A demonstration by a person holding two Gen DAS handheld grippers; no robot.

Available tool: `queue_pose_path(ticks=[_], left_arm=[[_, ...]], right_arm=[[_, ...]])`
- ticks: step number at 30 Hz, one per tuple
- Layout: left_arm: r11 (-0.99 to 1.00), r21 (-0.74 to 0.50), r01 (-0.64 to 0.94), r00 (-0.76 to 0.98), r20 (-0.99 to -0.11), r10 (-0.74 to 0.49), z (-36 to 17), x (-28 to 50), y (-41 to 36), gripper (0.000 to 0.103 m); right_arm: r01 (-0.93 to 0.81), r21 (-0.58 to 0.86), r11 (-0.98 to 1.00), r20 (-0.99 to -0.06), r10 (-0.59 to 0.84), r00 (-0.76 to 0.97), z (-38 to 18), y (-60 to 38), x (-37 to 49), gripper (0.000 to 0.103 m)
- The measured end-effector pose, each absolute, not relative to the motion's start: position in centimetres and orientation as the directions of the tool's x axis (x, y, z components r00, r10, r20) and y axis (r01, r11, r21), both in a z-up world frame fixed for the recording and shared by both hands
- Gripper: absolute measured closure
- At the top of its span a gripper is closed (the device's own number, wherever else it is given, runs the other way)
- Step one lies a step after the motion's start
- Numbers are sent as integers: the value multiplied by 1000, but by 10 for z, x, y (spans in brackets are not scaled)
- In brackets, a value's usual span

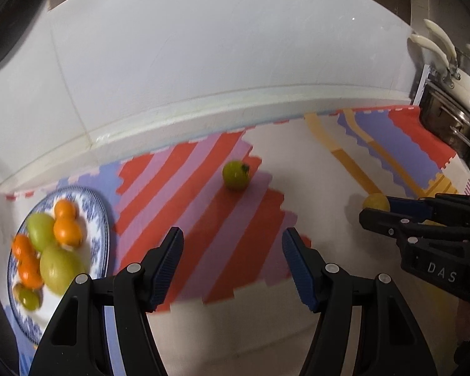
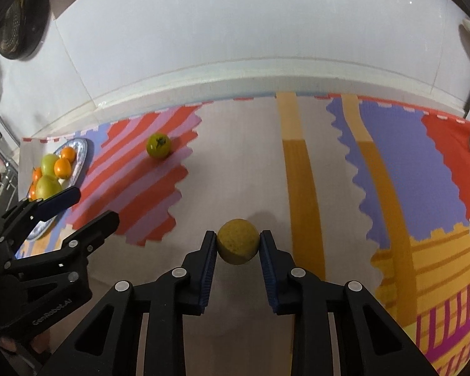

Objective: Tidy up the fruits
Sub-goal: 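Grasp the small green fruit with the left tool while the right tool grasps the yellow fruit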

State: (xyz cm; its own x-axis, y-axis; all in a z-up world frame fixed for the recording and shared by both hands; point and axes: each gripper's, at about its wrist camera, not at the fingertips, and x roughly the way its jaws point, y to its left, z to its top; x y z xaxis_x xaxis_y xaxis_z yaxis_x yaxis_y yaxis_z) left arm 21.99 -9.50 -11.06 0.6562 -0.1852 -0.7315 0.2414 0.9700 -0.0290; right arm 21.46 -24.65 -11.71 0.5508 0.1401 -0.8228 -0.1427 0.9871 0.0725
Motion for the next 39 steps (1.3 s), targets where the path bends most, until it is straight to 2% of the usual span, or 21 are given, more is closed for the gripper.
queue_pose_path(ticks=[12,18,24,26,29,39], left_arm=[[963,-42,266,627,-751,-206,-123,274,-103,39],[963,-42,265,618,-759,-204,-130,292,-108,46],[954,-39,298,605,-765,-220,-132,304,-113,61],[951,-42,306,595,-771,-225,-135,306,-115,69],[949,-46,312,584,-778,-230,-139,308,-116,74],[953,-66,297,594,-768,-238,-130,298,-113,75]], right_arm=[[-138,64,988,-789,135,599,-110,-240,248,74],[-140,61,988,-787,134,602,-111,-240,263,74],[-136,66,988,-789,135,599,-112,-241,270,74],[-135,64,989,-790,133,598,-112,-241,271,74],[-132,66,989,-791,133,597,-112,-242,272,74],[-139,74,987,-784,144,603,-105,-239,269,74]])
